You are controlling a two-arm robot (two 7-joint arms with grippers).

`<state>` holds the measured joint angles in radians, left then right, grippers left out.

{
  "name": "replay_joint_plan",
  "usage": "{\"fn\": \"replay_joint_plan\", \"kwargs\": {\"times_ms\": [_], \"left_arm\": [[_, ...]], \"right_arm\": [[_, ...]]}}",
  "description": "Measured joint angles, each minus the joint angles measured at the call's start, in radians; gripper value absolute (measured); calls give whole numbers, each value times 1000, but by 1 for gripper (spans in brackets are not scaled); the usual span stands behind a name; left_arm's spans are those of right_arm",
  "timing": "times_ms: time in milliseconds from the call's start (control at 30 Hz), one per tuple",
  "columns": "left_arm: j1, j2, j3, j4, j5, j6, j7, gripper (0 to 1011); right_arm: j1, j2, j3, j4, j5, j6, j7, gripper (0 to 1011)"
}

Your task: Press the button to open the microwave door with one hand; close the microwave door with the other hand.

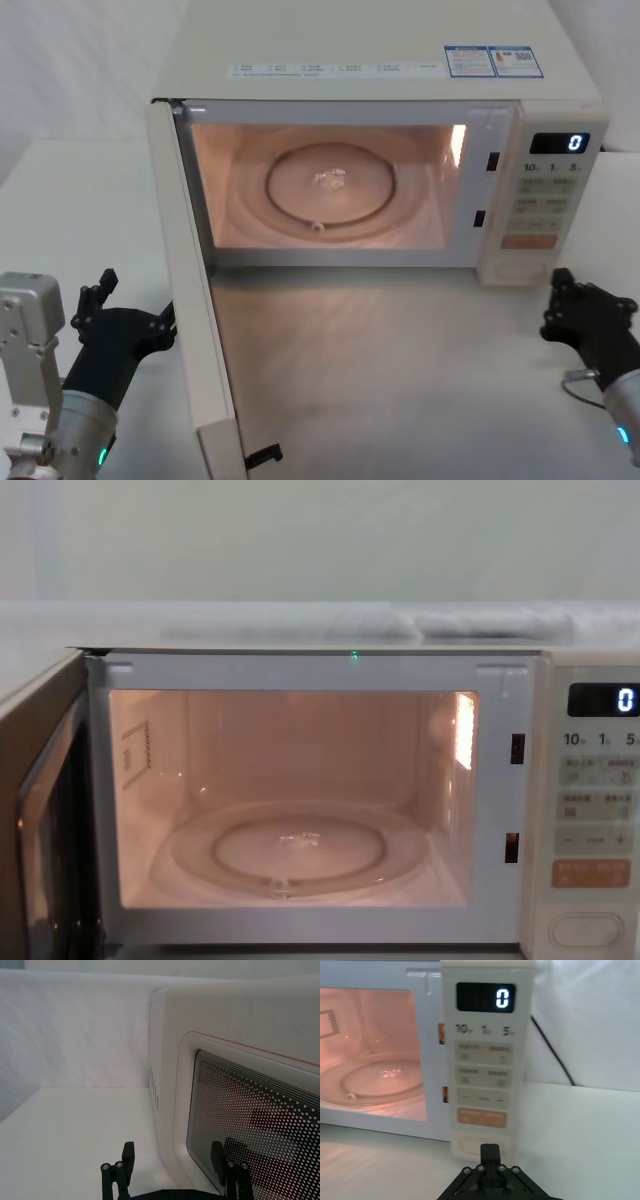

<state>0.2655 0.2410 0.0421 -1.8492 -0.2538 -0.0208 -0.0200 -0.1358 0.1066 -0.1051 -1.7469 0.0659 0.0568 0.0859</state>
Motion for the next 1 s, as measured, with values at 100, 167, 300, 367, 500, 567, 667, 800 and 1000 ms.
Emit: {"fn": "replay_joint_plan", "kwargs": {"times_ms": [100,167,300,367,500,567,667,800,1000], "left_arm": [[0,0,0,0,0,0,0,1001],[0,0,0,0,0,0,0,1001],[0,0,0,0,0,0,0,1001],[0,0,0,0,0,0,0,1001],[0,0,0,0,0,0,0,1001],[0,0,0,0,0,0,0,1001],[0,0,0,0,0,0,0,1001],[0,0,0,0,0,0,0,1001],[0,0,0,0,0,0,0,1001]], "right_arm": [[-25,9,20,-35,-5,9,-4,0],[-36,13,31,-50,-6,14,-7,0],[-57,20,68,-80,-7,19,-11,0],[-59,21,79,-86,-7,19,-11,0],[-52,25,99,-89,-6,19,-8,0],[-46,26,102,-87,-5,19,-3,0],[-31,28,106,-77,1,17,11,0],[-6,37,109,-51,29,16,41,0],[6,53,111,-34,57,16,67,0]]}}
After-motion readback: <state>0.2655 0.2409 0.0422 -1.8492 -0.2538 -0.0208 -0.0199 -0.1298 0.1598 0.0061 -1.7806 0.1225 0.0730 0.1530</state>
